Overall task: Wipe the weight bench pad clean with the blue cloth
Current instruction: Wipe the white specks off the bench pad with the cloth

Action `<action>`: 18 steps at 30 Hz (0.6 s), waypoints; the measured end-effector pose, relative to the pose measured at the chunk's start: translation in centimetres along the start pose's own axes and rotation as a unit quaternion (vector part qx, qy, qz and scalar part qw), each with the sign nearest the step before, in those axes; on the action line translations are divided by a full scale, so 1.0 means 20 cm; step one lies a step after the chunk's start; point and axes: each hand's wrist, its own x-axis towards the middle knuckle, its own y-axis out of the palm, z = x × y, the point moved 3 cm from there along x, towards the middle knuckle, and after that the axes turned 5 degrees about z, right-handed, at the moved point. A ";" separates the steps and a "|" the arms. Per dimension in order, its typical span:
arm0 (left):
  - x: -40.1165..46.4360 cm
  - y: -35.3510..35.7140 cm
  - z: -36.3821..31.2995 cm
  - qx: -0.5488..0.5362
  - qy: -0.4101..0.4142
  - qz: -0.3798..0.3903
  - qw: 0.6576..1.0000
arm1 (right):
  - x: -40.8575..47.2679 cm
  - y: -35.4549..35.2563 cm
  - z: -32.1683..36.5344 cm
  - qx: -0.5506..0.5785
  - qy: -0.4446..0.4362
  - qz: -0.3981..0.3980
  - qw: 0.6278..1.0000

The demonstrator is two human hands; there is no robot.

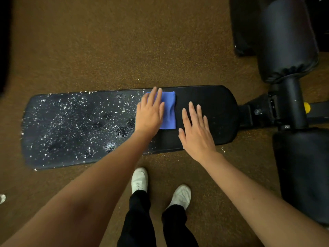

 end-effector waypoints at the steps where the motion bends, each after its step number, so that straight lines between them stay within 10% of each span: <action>1: 0.01 -0.02 0.07 -0.003 -0.008 -0.016 1.000 | 0.03 0.01 0.04 -0.001 -0.006 -0.006 1.000; 18: 0.08 -0.14 0.46 -0.052 0.040 -0.026 0.997 | 0.41 0.08 0.25 0.021 0.185 -0.107 0.977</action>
